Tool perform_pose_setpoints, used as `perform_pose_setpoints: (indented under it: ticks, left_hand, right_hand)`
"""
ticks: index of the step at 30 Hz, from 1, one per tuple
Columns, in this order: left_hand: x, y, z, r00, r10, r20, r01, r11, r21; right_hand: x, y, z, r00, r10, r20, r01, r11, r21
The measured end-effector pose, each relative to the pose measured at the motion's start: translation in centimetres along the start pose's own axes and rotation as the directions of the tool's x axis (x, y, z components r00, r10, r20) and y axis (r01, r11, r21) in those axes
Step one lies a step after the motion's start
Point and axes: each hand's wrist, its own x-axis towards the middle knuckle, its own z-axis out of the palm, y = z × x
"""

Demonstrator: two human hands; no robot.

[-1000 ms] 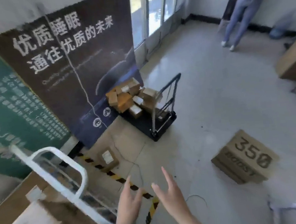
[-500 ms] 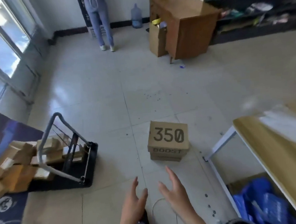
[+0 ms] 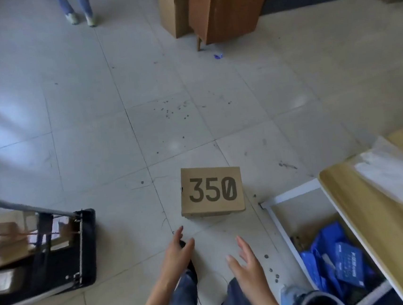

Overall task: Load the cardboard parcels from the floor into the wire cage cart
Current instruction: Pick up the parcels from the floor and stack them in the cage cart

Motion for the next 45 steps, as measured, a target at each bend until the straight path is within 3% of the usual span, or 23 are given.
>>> perform_pose_setpoints:
  ticks: [7, 13, 20, 24, 26, 31, 36, 41, 45]
  left_hand:
    - [10.8, 2.9, 0.0, 1.0, -0.03, 0.007, 0.029, 0.991, 0.133]
    - [21.3, 2.1, 3.6, 0.992, -0.118, 0.041, 0.111, 0.982, 0.15]
    - [35.3, -3.8, 8.5, 0.976, -0.216, 0.003, 0.216, 0.976, -0.008]
    - [41.1, -7.8, 9.9, 0.927, -0.365, -0.082, 0.357, 0.929, -0.096]
    - [42.2, -9.5, 10.6, 0.917, -0.396, -0.043, 0.388, 0.912, -0.133]
    - [40.1, -10.9, 9.8, 0.919, -0.366, -0.149, 0.343, 0.926, -0.157]
    - [33.1, -8.3, 4.1, 0.883, -0.364, -0.296, 0.286, 0.917, -0.277]
    - [23.2, -3.1, -2.3, 0.801, -0.342, -0.492, 0.143, 0.906, -0.398]
    - [13.4, 0.8, -7.6, 0.707, -0.344, -0.618, 0.018, 0.882, -0.471]
  right_hand:
    - [11.1, -2.4, -1.7, 0.997, 0.066, -0.043, -0.067, 0.998, -0.014]
    - [25.7, 0.1, -3.2, 0.987, 0.156, -0.03, -0.157, 0.985, -0.073]
    - [41.9, 7.6, -3.5, 0.979, 0.202, -0.026, -0.203, 0.957, -0.207]
    - [47.8, 11.2, -2.4, 0.936, 0.351, 0.017, -0.345, 0.927, -0.148]
    - [49.3, 12.3, -1.3, 0.917, 0.399, 0.017, -0.395, 0.912, -0.109]
    - [48.9, 11.5, 0.2, 0.942, 0.335, 0.023, -0.333, 0.941, -0.052]
    - [45.1, 4.2, 0.4, 0.972, 0.189, 0.14, -0.169, 0.975, -0.141]
    - [38.7, -5.7, 1.3, 0.968, -0.005, 0.249, 0.049, 0.984, -0.17]
    - [31.5, -14.9, 2.4, 0.908, -0.179, 0.379, 0.265, 0.945, -0.19]
